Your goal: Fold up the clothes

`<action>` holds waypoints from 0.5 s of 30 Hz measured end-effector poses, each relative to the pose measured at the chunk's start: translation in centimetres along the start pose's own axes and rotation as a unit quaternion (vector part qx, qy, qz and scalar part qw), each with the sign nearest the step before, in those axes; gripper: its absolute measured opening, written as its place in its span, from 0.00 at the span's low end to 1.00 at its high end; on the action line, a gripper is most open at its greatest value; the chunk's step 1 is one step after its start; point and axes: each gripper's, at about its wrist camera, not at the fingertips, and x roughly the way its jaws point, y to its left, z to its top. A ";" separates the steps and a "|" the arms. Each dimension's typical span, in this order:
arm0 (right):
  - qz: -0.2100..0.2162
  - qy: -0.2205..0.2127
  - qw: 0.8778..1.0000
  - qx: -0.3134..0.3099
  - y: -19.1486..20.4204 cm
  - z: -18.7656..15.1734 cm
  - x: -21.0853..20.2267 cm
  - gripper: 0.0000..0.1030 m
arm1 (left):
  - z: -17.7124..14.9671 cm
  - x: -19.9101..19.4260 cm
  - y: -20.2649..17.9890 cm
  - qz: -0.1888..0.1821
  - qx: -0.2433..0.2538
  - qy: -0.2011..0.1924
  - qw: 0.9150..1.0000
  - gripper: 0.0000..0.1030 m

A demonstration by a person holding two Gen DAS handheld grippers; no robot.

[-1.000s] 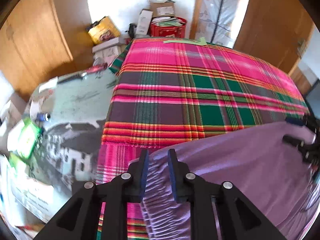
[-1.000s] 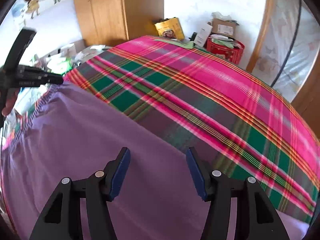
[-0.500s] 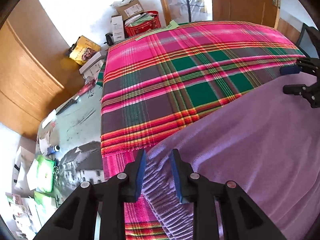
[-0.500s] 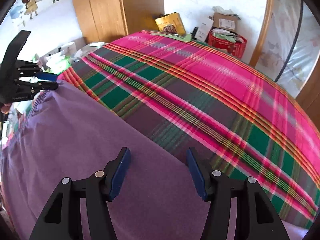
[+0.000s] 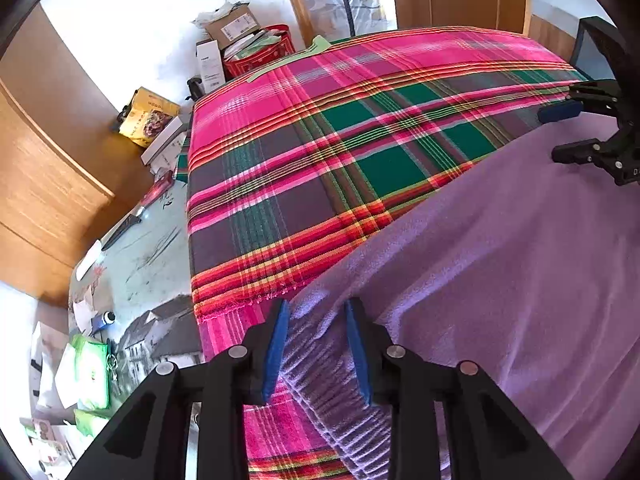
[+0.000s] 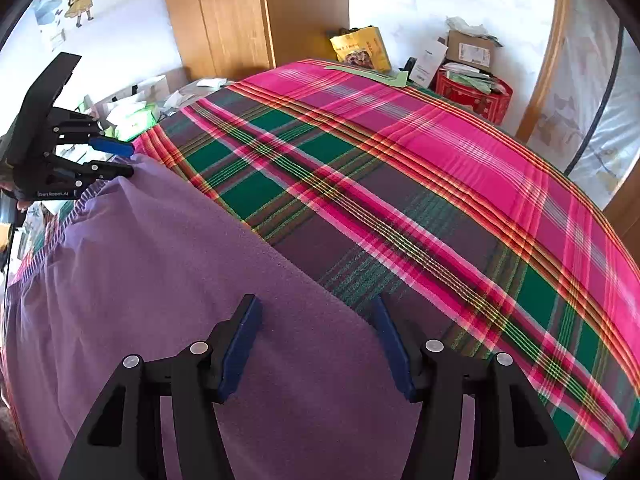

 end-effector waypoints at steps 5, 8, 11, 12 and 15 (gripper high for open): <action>-0.001 -0.003 1.000 0.004 0.0 0.0 0.1 0.60 | -0.3 -0.4 1.2 -0.014 -0.027 -0.009 1.000 0.36; -0.002 -0.003 1.000 0.003 0.0 0.0 0.1 0.61 | -0.6 -0.2 2.3 -0.023 -0.049 -0.007 0.998 0.37; -0.003 -0.004 1.000 0.003 0.1 0.0 0.1 0.63 | -0.8 0.1 2.5 -0.029 -0.056 -0.001 0.998 0.37; -0.003 -0.004 1.000 0.003 0.1 -0.1 0.1 0.63 | -0.8 0.1 2.4 -0.028 -0.053 -0.002 0.998 0.37; -0.002 -0.005 1.000 -0.002 0.1 -0.1 0.1 0.63 | -1.0 0.0 2.0 -0.022 -0.041 -0.006 0.999 0.37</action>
